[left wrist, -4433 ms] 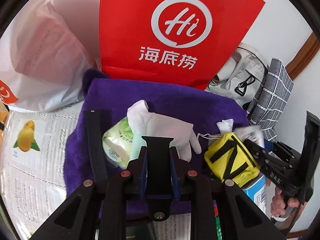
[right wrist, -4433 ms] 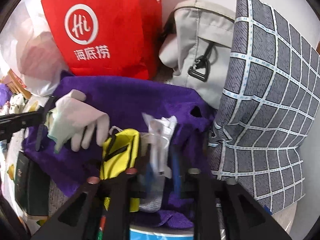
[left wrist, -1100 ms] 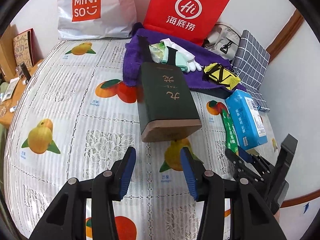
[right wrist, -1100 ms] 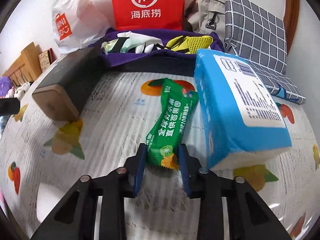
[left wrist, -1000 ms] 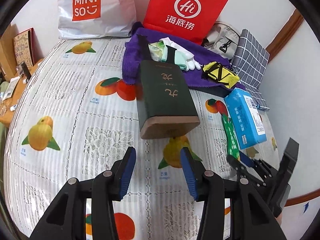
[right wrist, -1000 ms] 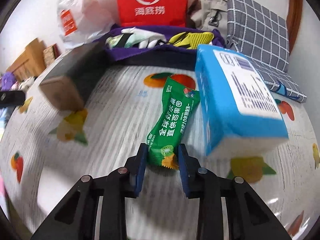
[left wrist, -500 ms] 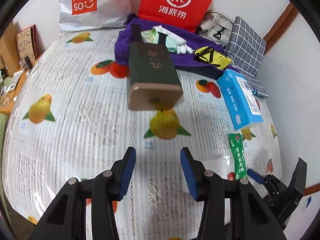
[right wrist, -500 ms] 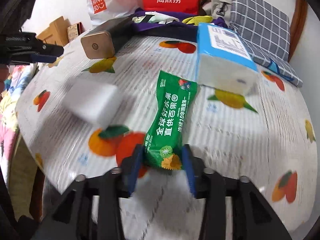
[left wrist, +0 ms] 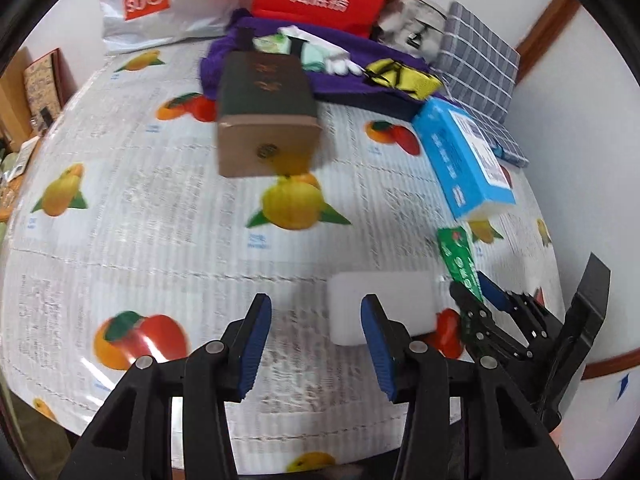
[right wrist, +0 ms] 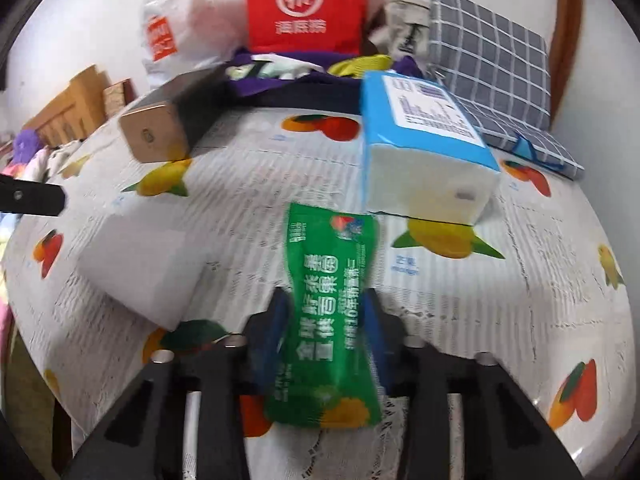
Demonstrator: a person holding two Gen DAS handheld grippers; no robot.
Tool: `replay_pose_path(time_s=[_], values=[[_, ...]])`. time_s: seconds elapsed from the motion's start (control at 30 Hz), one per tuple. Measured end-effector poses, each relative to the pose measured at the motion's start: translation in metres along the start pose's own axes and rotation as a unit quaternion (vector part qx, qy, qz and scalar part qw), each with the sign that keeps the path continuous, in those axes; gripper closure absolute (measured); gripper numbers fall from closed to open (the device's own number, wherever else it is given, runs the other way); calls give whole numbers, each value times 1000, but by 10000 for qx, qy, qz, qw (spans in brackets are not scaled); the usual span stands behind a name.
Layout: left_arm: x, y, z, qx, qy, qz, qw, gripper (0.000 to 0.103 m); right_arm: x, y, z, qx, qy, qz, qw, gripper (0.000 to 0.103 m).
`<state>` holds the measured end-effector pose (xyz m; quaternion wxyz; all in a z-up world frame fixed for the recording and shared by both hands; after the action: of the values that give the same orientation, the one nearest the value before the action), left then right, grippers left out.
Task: Organize soft objects
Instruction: 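Grasp the white block with the left gripper while the right lifts the green packet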
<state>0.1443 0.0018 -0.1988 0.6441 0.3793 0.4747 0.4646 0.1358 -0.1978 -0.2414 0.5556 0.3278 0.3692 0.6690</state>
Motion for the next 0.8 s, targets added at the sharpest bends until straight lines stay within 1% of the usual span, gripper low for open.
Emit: replay_pose_path(time_s=[0.03, 0.07, 0.1, 0.17, 0.23, 0.3, 0.4, 0.47, 0.5, 0.53, 0.63, 0.67, 0.77, 0.8], values=[[-4, -3, -1, 17, -6, -35, 10000, 50, -3, 1, -1, -2, -25, 41, 10000, 73], [-9, -7, -2, 38, -19, -82, 10000, 47, -6, 2, -3, 5, -87, 98, 9999, 74], [-15, -12, -4, 85, -60, -135, 9999, 46, -12, 4, -5, 14, -173, 149, 9997, 75], [-26, -21, -8, 204, -164, -215, 9994, 38, -20, 8, -9, 25, -263, 201, 9994, 75], [-38, -32, -10, 342, -258, -278, 9987, 37, -29, 12, -15, 21, -323, 161, 9993, 75], [-45, -40, -12, 420, -246, -253, 9985, 37, -39, 15, -22, 23, -405, 146, 9991, 75], [-54, -48, -12, 481, -222, -262, 9982, 32, -55, 20, -30, -12, -632, 192, 9978, 75], [-60, -55, -12, 526, -250, -129, 9982, 31, -65, 24, -34, -76, -802, 277, 9964, 74], [-63, -58, -12, 543, -272, -49, 9981, 29, -67, 25, -35, -110, -839, 303, 9960, 74], [-67, -61, -11, 540, -280, -36, 9981, 23, -69, 26, -36, -129, -852, 312, 9958, 74], [-78, -68, -12, 611, -302, -43, 9977, 23, -72, 27, -38, -127, -814, 311, 9961, 74], [-82, -71, -12, 630, -353, 42, 9974, 23, -72, 26, -38, -117, -793, 311, 9963, 74], [-93, -77, -13, 521, -713, 694, 9937, 23, -75, 25, -41, -103, -776, 361, 9963, 74], [-95, -78, -13, 500, -740, 736, 9933, 23, -76, 24, -41, -99, -786, 377, 9961, 74]])
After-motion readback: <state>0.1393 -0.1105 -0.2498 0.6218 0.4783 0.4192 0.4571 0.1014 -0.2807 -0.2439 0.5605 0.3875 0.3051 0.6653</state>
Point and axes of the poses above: each gripper's, at about its wrist camera, not at the fingertips, and y roughly against the way its jaws point, x to its left, z to its top, the point moved 6 cm from there along -y, roughly the way its jaws point, and after that the axes turned 6 degrees about x, right-handed, at the moved point
